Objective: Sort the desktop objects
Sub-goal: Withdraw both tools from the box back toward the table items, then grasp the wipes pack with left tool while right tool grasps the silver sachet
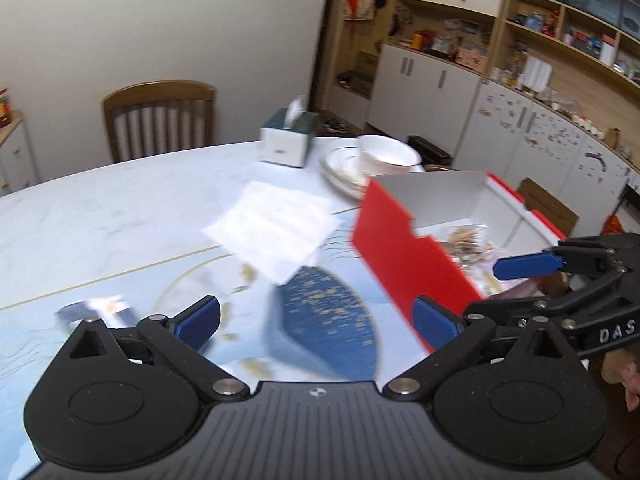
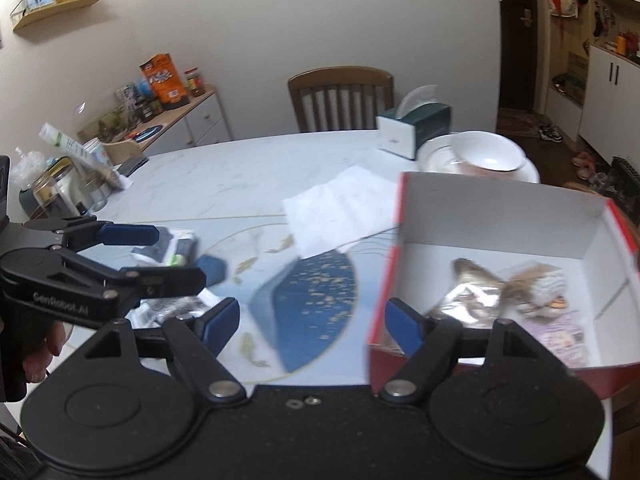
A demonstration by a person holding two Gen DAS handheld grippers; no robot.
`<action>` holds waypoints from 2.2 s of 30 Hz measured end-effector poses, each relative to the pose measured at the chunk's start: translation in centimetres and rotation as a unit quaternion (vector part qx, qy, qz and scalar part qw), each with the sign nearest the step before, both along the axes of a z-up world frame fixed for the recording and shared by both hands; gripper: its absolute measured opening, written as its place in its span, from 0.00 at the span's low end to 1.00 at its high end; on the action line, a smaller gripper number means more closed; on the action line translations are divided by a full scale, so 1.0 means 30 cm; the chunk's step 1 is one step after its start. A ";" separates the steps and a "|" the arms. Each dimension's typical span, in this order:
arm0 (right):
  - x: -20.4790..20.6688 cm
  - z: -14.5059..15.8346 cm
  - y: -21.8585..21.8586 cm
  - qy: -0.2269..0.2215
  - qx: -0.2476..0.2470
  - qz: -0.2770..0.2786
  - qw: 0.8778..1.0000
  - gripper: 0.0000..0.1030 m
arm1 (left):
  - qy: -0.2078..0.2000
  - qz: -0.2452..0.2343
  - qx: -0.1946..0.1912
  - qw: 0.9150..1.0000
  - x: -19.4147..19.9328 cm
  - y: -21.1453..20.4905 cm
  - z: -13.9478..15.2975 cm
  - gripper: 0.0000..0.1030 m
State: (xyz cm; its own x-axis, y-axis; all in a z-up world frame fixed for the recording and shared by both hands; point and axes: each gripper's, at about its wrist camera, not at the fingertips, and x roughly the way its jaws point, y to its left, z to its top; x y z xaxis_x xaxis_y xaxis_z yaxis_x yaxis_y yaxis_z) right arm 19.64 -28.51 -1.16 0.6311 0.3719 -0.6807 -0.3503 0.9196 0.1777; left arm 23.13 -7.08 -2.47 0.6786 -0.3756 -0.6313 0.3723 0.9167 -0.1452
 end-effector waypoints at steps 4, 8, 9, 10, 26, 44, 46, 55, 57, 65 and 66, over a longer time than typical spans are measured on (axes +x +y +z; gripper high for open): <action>0.004 -0.020 0.114 0.000 -0.016 0.013 1.000 0.77 | -0.004 0.033 0.008 0.999 0.008 0.108 -0.009 1.00; 0.013 -0.042 0.215 0.002 -0.021 0.013 1.000 0.77 | -0.001 0.055 0.016 0.998 0.026 0.209 -0.022 1.00; 0.015 -0.049 0.236 0.003 -0.020 0.011 1.000 0.77 | -0.001 0.059 0.019 0.998 0.032 0.231 -0.023 1.00; 0.017 -0.054 0.256 0.005 -0.019 0.009 1.000 0.77 | 0.000 0.062 0.022 0.998 0.038 0.251 -0.027 1.00; 0.109 -0.189 0.526 0.055 -0.020 -0.047 0.997 0.77 | 0.041 0.107 0.060 0.992 0.194 0.431 -0.113 1.00; 0.225 -0.292 0.685 0.101 -0.051 -0.066 0.991 0.77 | 0.082 0.108 0.096 0.986 0.291 0.437 -0.199 1.00; 0.230 -0.309 0.691 0.104 -0.063 -0.066 0.990 0.77 | 0.093 0.112 0.092 0.985 0.303 0.441 -0.212 1.00; 0.228 -0.340 0.670 0.114 -0.084 -0.051 0.989 0.75 | 0.140 0.122 0.069 0.980 0.362 0.443 -0.273 0.99; 0.226 -0.350 0.656 0.122 -0.086 -0.050 0.988 0.75 | 0.146 0.118 0.065 0.980 0.371 0.439 -0.280 0.99; 0.205 -0.378 0.612 0.130 -0.115 -0.047 0.984 0.74 | 0.157 0.097 0.053 0.981 0.389 0.409 -0.304 0.90; 0.202 -0.381 0.607 0.128 -0.119 -0.047 0.983 0.74 | 0.161 0.095 0.050 0.981 0.392 0.409 -0.310 0.88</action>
State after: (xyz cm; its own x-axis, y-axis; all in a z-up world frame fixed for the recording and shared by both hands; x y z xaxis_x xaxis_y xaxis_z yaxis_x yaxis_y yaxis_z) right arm 25.69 -10.31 -12.57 0.4518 0.1311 -0.8824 -0.2344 0.9718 0.0244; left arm 34.90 5.17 -11.78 0.4890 -0.1866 -0.8521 0.1424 0.9808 -0.1331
